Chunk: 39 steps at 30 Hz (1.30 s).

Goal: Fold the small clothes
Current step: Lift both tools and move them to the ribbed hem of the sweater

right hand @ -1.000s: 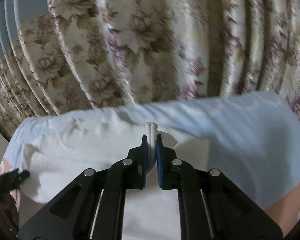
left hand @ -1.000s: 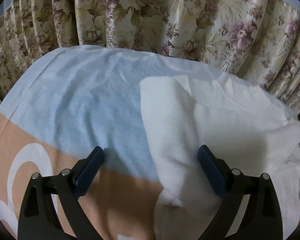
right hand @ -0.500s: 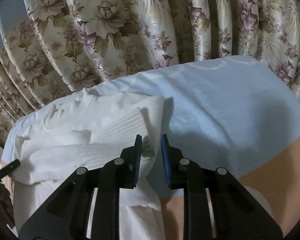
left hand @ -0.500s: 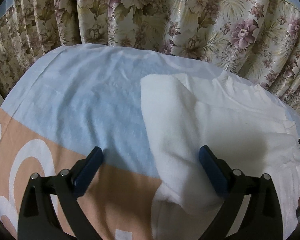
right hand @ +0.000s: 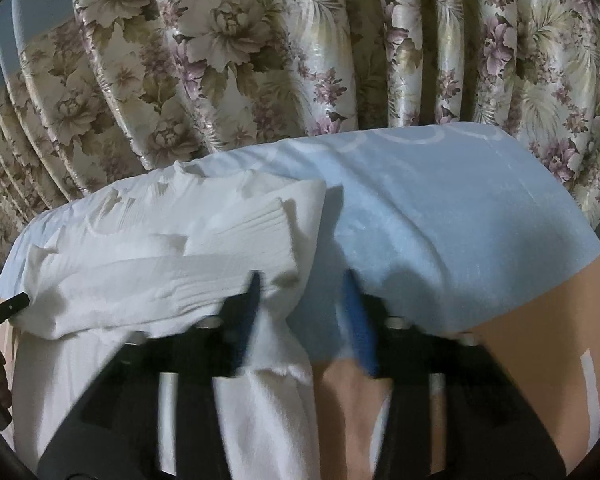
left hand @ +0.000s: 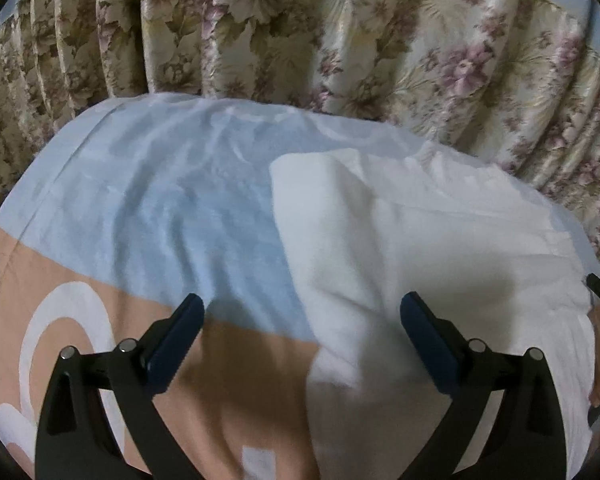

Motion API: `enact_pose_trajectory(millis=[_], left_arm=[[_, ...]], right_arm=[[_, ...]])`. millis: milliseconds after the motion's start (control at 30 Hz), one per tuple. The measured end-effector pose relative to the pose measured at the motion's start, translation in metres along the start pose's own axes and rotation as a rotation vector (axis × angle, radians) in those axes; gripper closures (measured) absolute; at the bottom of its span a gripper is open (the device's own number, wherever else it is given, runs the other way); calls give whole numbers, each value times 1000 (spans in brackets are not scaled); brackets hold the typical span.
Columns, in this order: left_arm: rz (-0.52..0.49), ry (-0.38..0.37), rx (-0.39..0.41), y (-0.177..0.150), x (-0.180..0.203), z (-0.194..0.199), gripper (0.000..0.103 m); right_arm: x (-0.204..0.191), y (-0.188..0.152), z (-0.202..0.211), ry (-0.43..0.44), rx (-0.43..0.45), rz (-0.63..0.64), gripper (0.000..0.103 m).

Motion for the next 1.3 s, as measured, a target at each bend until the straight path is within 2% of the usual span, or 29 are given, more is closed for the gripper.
enact_pose_trajectory(millis=[233, 367, 467, 633, 700, 800, 933, 1033, 1167, 1300], left_arm=[[-19, -21, 52, -13, 18, 41, 4], [-63, -14, 79, -24, 28, 64, 4], [-47, 0, 90, -32, 25, 79, 4], [-45, 41, 118, -40, 24, 102, 4], [-33, 48, 127, -40, 23, 110, 4], [-36, 55, 136, -44, 27, 123, 4], [-45, 47, 139, -58, 37, 140, 4], [-45, 30, 139, -74, 43, 155, 4], [-55, 18, 124, -105, 48, 175, 4], [-63, 27, 95, -139, 45, 192, 4]], right_arm=[[-12, -9, 18, -23, 6, 44, 36], [-25, -4, 29, -37, 19, 85, 33], [-39, 7, 35, -61, 44, 152, 33], [-41, 13, 50, -112, -36, 76, 28], [-43, 13, 62, -117, -45, 68, 23], [-45, 14, 83, -152, -56, 75, 23], [-58, 18, 116, -101, -22, 76, 22], [-65, 10, 139, -70, 12, 161, 22], [-58, -16, 169, -24, 61, 203, 21], [-29, -65, 193, -46, 1, 197, 20]])
Point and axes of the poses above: each gripper's, at about its wrist camera, not at the fingertips, and z roughly against the way its jaws point, x to its right, y to its top, the point moved 5 cm from there along -z, roughly the way its jaws point, and after that the axes turned 6 degrees about x, right-handed, at the moved point
